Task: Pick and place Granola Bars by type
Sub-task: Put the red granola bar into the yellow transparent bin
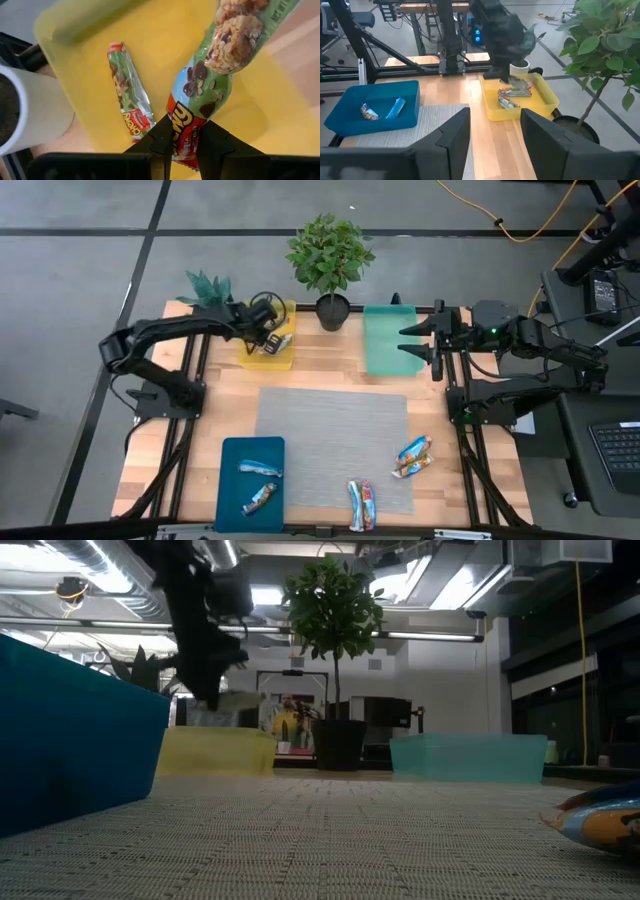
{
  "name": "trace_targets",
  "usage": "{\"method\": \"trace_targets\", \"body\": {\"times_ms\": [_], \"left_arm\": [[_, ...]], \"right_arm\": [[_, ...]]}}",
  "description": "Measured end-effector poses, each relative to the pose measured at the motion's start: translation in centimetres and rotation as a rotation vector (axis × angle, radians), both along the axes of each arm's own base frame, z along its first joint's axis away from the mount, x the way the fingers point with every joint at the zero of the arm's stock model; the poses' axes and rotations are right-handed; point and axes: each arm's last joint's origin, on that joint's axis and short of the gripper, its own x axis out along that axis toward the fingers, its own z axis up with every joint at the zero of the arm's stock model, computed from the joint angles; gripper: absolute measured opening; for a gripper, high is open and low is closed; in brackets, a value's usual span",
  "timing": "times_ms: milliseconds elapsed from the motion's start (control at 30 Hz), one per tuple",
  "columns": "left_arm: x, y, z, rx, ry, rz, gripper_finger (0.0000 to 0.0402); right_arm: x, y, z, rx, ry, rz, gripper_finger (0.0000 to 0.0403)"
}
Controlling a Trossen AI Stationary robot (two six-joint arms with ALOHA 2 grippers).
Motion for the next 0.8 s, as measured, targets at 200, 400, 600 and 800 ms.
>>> {"method": "trace_targets", "body": {"times_ms": [200,400,600,800], "left_arm": [[0.8,0.8,-2.4,-0.042,0.093,-0.021,0.0056],[0.8,1.4,-3.0,-0.051,0.12,-0.025,0.0074],[0.5,1.8,-3.0,-0.049,0.126,-0.02,0.0099],[0.3,1.8,-2.8,-0.039,0.14,-0.061,0.0148]], "right_arm": [[0.0,0.0,0.0,-0.006,0.001,0.002,0.0176],[0.0,0.0,0.0,-0.08,0.014,0.026,0.0176],[0.0,0.0,0.0,-0.075,0.014,0.024,0.0176],[0.0,0.0,-0.1,-0.072,0.017,0.024,0.0176]]}}
